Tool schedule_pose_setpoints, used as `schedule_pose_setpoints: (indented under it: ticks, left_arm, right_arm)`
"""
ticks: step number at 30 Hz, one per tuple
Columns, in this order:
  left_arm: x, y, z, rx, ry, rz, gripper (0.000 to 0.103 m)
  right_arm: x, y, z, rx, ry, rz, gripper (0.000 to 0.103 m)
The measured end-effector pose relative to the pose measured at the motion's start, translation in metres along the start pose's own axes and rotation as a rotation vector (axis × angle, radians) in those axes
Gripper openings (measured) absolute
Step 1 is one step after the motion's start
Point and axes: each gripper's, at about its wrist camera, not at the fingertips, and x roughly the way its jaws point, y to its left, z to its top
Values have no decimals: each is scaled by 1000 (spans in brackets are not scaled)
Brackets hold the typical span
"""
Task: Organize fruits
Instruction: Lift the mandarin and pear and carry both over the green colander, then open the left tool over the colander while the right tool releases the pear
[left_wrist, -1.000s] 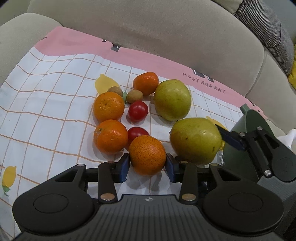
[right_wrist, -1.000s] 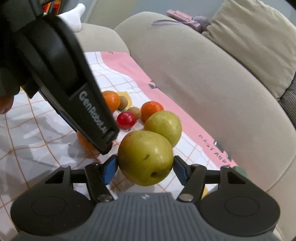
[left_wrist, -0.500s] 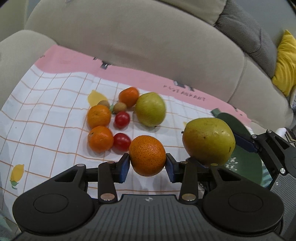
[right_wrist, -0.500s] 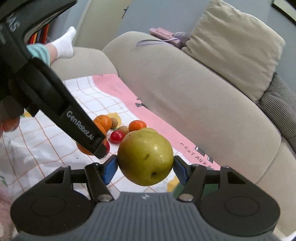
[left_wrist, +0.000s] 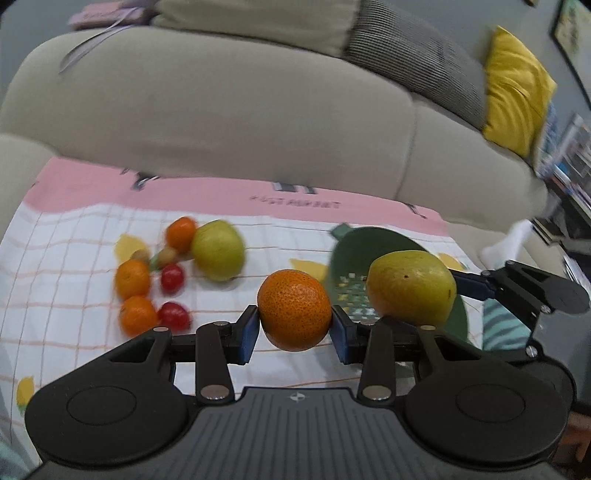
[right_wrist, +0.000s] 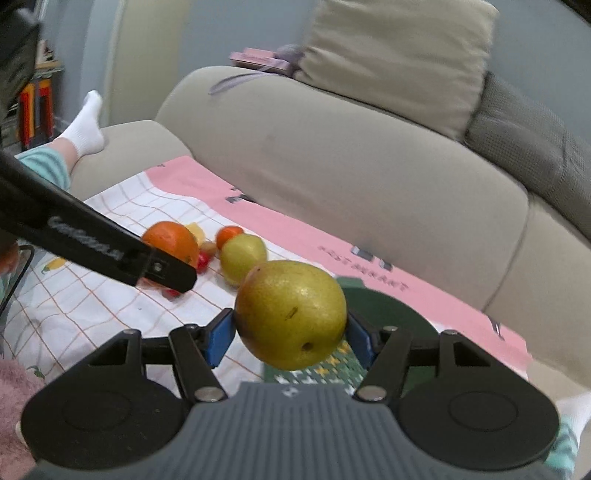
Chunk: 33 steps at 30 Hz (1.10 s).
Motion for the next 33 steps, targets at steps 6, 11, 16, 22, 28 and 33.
schedule_pose_setpoints:
  ticks: [6, 11, 16, 22, 28, 33]
  left_arm:
    - [15, -33, 9, 101, 27, -51, 46]
    - [36, -56, 15, 190, 91, -74, 46]
    - [56, -69, 16, 248, 170, -77, 46]
    - [78, -76, 20, 300, 271, -94, 46]
    - [98, -77, 23, 325, 348, -103, 46]
    - [116, -76, 23, 340, 408, -104, 46]
  right_arm:
    - [-4, -33, -12, 48, 76, -4, 62]
    - [7, -56, -22, 81, 170, 34, 62]
    - [24, -69, -29, 70, 270, 69, 62]
    - [47, -84, -34, 114, 385, 140, 62]
    - [65, -93, -36, 121, 474, 204, 62]
    - [78, -95, -35, 82, 530, 237, 62]
